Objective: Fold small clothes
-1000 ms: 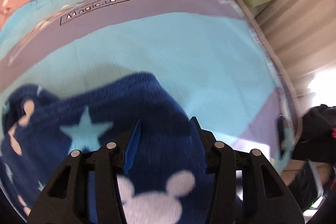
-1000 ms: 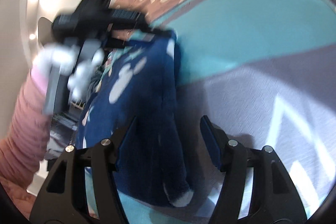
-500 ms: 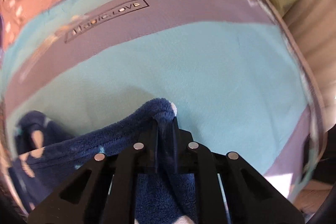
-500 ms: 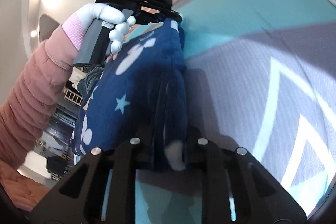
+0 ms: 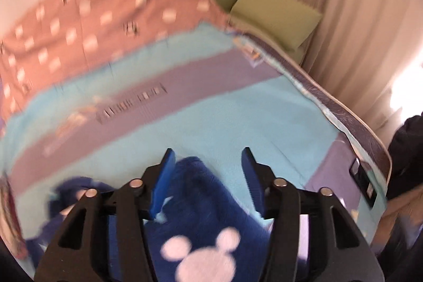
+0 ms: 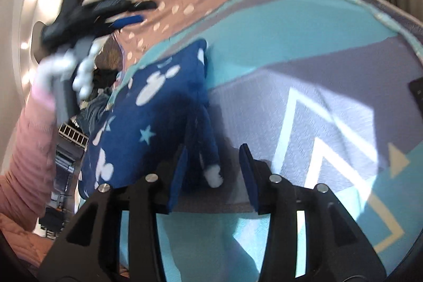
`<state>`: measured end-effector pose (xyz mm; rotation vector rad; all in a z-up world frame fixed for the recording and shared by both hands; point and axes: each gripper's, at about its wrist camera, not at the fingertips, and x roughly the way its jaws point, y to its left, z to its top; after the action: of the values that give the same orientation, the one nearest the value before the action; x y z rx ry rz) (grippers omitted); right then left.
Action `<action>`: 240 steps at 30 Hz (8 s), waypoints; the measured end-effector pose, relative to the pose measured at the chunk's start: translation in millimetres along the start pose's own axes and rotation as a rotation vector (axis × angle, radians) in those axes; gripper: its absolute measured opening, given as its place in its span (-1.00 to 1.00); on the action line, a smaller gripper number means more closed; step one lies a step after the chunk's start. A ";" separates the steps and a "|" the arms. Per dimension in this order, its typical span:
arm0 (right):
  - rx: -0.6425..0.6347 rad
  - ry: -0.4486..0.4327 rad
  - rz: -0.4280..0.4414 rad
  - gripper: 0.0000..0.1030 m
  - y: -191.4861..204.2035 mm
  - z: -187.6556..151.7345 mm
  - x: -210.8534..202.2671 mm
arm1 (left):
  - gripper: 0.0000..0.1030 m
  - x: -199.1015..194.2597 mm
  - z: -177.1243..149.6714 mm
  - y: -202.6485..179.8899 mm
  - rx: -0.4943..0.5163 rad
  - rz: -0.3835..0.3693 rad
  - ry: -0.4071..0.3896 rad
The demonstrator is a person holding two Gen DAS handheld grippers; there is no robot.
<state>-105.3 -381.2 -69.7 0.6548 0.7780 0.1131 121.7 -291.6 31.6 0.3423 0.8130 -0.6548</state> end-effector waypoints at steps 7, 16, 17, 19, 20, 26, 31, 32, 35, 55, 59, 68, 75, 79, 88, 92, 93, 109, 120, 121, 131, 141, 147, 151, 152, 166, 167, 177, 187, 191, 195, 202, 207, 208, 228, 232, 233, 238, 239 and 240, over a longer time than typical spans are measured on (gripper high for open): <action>-0.188 -0.038 0.023 -0.22 58.7 1.9 -9.1 | 0.39 -86.1 -78.9 25.4 0.024 0.081 -0.145; -0.450 0.088 0.068 -0.08 166.4 11.2 45.2 | 0.39 -180.6 -245.7 168.7 -0.426 0.196 -0.196; -0.482 0.105 0.079 -0.05 179.5 10.7 54.1 | 0.39 -192.4 -274.6 185.6 -0.484 0.235 -0.188; -0.554 0.140 0.097 -0.02 209.7 9.2 74.2 | 0.39 -209.1 -319.2 206.2 -0.549 0.242 -0.180; -0.602 0.156 0.107 0.02 229.8 8.6 88.1 | 0.39 -214.9 -335.2 212.6 -0.571 0.219 -0.183; -0.691 0.198 0.074 0.21 321.8 15.3 165.6 | 0.39 -225.6 -404.4 223.8 -0.719 -0.025 -0.272; -0.691 0.320 -0.052 0.19 369.0 24.7 242.1 | 0.14 -196.0 -402.7 219.1 -0.709 -0.172 -0.261; -0.715 0.330 -0.090 0.19 382.2 23.6 257.8 | 0.13 -193.8 -404.1 217.1 -0.701 -0.188 -0.259; -0.789 0.357 -0.178 0.18 406.7 16.6 294.4 | 0.12 -182.3 -398.6 212.9 -0.663 -0.210 -0.242; -0.810 0.492 -0.352 -0.72 413.8 -9.0 429.6 | -0.86 -154.7 -435.9 227.3 -0.821 -0.292 -0.140; -0.779 0.464 -0.254 -0.54 411.5 8.9 415.4 | -0.83 -160.8 -435.2 220.8 -0.784 -0.276 -0.136; -0.868 0.321 -0.134 -0.17 417.7 12.6 294.3 | -0.36 -179.7 -438.0 231.0 -0.745 -0.219 -0.150; -0.831 0.460 -0.198 -0.70 364.8 -37.1 298.9 | -0.27 -164.2 -443.4 216.4 -0.666 -0.211 -0.115; -0.803 0.427 -0.174 -0.72 355.2 -39.8 313.2 | -0.37 -166.1 -445.4 218.9 -0.686 -0.224 -0.105; -0.930 0.159 -0.064 0.04 352.3 -72.1 205.8 | -0.07 -179.4 -450.6 224.3 -0.712 -0.170 -0.152; -1.006 0.027 -0.044 0.22 339.1 -108.4 161.4 | 0.05 -180.4 -441.0 224.7 -0.674 -0.123 -0.151; -1.054 0.024 -0.060 0.22 338.2 -118.8 155.6 | 0.07 -179.4 -439.4 225.4 -0.674 -0.121 -0.151; -1.489 0.080 -0.135 0.27 335.7 -227.4 155.6 | 0.14 -179.4 -441.8 239.1 -0.750 -0.101 -0.173; -1.609 -0.036 -0.209 0.36 341.3 -258.4 176.5 | 0.14 -196.5 -465.4 268.7 -0.884 -0.076 -0.227; -1.621 -0.056 -0.226 0.37 342.8 -260.0 179.3 | 0.14 -198.4 -466.8 269.1 -0.886 -0.076 -0.231; -1.520 -0.079 -0.283 0.21 358.1 -237.2 206.8 | 0.22 -186.9 -455.4 288.8 -0.920 -0.295 -0.304; -1.406 -0.056 -0.215 -0.32 354.2 -218.8 195.6 | 0.37 -96.1 -367.9 306.7 -0.844 -0.512 -0.145; -1.335 -0.043 -0.190 -0.35 351.8 -213.1 192.0 | 0.37 -69.0 -339.8 319.3 -0.889 -0.514 -0.117; -1.265 -0.019 -0.140 -0.56 351.4 -200.6 187.4 | -0.27 -65.3 -342.7 328.1 -0.946 -0.528 -0.147; -1.238 -0.013 -0.118 -0.57 351.7 -197.4 183.5 | -0.31 -64.8 -346.1 331.1 -0.966 -0.546 -0.157; -1.002 -0.120 0.035 -0.62 340.2 -149.2 127.5 | -0.37 -124.9 -298.4 308.0 -0.839 -0.527 -0.272; -0.982 -0.135 0.045 -0.62 337.6 -143.5 120.9 | -0.37 -126.1 -288.9 306.0 -0.830 -0.527 -0.276; -0.768 -0.234 0.123 -0.65 298.7 -91.6 65.9 | -0.37 -143.5 -206.3 254.1 -0.677 -0.521 -0.281; -0.540 -0.314 0.154 -0.68 224.1 -49.4 20.1 | -0.37 -124.3 -139.3 177.8 -0.553 -0.503 -0.212; -0.436 -0.329 0.156 -0.68 186.6 -37.5 6.1 | -0.37 -107.5 -117.3 148.8 -0.513 -0.484 -0.165; -0.338 -0.325 0.160 -0.69 149.9 -28.9 -1.9 | -0.37 -86.4 -99.1 118.5 -0.458 -0.443 -0.110; -0.153 -0.295 0.157 -0.70 84.6 -22.9 -10.0 | -0.41 -49.7 -77.1 78.5 -0.406 -0.461 -0.039; 0.119 -0.183 0.215 -0.71 14.0 -28.9 9.1 | -0.49 -12.6 -68.6 57.5 -0.383 -0.488 0.012; 0.181 -0.165 0.243 -0.72 -0.1 -32.4 12.7 | -0.49 -6.3 -71.5 55.6 -0.387 -0.495 0.027; 0.224 -0.151 0.123 -0.21 -22.8 -33.6 -14.7 | -0.11 -38.6 -158.0 27.8 0.127 -0.122 -0.030; 0.168 -0.233 0.023 -0.53 -14.7 -27.7 -40.6 | -0.10 -29.3 -145.3 24.9 0.134 -0.146 -0.001; 0.147 -0.245 0.025 -0.57 -9.8 -25.7 -44.4 | -0.10 -27.2 -144.2 25.1 0.130 -0.157 0.001; 0.028 -0.226 0.120 -0.64 26.7 -16.6 -33.1 | -0.09 -19.6 -143.7 26.0 0.123 -0.188 0.003; 0.023 -0.207 0.106 -0.64 28.3 -15.5 -27.0 | -0.09 -19.0 -143.6 26.7 0.121 -0.189 0.004; 0.024 -0.166 0.052 -0.69 28.3 -14.4 -14.0 | -0.09 -20.1 -146.3 24.5 0.122 -0.189 0.006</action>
<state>-121.3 -355.9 -52.1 0.6984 0.6035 0.0953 45.9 -189.2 -47.1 0.3810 0.8186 -0.8830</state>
